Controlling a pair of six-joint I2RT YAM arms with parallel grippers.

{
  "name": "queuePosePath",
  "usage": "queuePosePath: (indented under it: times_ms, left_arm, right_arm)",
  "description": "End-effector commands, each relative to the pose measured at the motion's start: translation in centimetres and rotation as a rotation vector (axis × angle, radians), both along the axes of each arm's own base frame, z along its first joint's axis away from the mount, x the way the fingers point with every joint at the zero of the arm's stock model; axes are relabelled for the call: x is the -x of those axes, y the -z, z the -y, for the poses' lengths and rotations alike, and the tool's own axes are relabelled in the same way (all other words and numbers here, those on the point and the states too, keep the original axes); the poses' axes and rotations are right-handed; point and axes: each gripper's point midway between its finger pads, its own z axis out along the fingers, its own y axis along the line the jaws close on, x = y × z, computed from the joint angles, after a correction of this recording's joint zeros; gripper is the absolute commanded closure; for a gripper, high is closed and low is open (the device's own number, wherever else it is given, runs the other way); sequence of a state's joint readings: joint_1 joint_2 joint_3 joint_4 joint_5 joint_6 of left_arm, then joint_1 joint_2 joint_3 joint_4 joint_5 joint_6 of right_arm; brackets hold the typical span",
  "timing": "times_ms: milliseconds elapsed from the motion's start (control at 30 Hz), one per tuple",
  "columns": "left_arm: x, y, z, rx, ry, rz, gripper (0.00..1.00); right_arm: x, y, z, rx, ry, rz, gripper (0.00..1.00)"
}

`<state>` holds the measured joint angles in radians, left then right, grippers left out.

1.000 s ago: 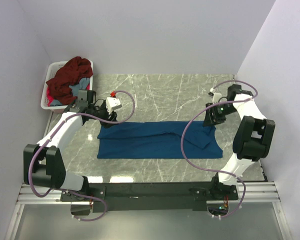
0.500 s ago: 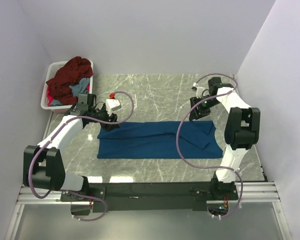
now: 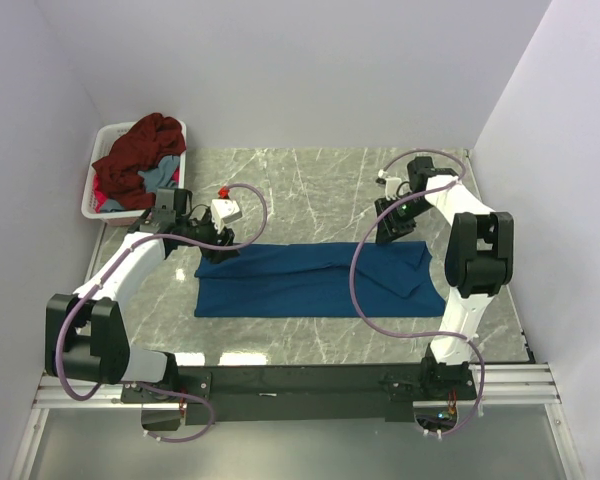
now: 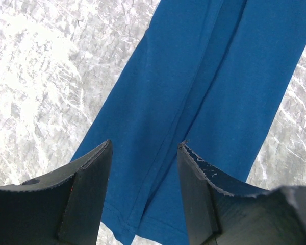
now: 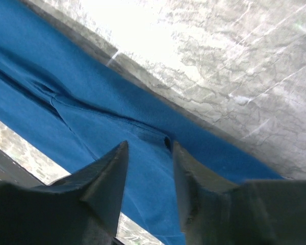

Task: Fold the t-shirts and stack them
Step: Fold the tshirt

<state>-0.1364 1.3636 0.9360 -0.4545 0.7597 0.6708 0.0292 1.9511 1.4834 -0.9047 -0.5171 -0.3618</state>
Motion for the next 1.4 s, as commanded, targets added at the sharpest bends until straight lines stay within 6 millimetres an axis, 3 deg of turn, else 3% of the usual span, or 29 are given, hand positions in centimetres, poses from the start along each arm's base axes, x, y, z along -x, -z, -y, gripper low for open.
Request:
queuePosePath:
  times_ms: [0,167,233,400,433,533,767,1000,1100,1367]
  left_arm:
    - [0.2,-1.0,0.1,0.004,0.019,0.046,0.41]
    - [0.3,-1.0,0.0,-0.004,0.022,0.055,0.41]
    - [0.4,-1.0,0.0,-0.005,0.024,0.054,0.41]
    - [0.5,-1.1,-0.1,-0.010,0.025,0.062,0.41]
    - [0.6,-1.1,-0.1,-0.010,0.026,0.062,0.41]
    - [0.8,-1.1,-0.2,-0.011,0.028,0.067,0.41]
    - [0.9,-0.8,-0.2,-0.017,0.029,0.058,0.41]
    - [0.7,-0.7,-0.4,-0.028,0.032,0.063,0.42]
    - [0.7,-0.5,-0.4,-0.029,0.034,0.063,0.42]
    - [0.6,-0.3,-0.4,-0.034,0.032,0.056,0.42]
  right_arm:
    - [0.9,0.3,-0.6,-0.006,-0.041,-0.018,0.56]
    - [2.0,0.5,-0.9,-0.007,-0.063,-0.045,0.57]
    - [2.2,0.5,-0.8,-0.006,-0.065,-0.049,0.62]
    - [2.6,-0.2,-1.0,-0.016,-0.072,-0.045,0.89]
    - [2.4,-0.5,-1.1,-0.018,-0.074,-0.034,0.89]
    - [2.3,-1.3,-1.0,-0.014,-0.073,-0.008,0.81]
    - [0.0,-1.9,-0.2,0.038,-0.042,0.079,0.63]
    - [-0.7,-0.5,0.5,0.082,-0.022,0.042,0.60]
    - [-0.5,0.2,0.8,0.100,-0.013,0.016,0.54]
    - [0.5,1.2,0.0,0.050,-0.043,-0.052,0.55]
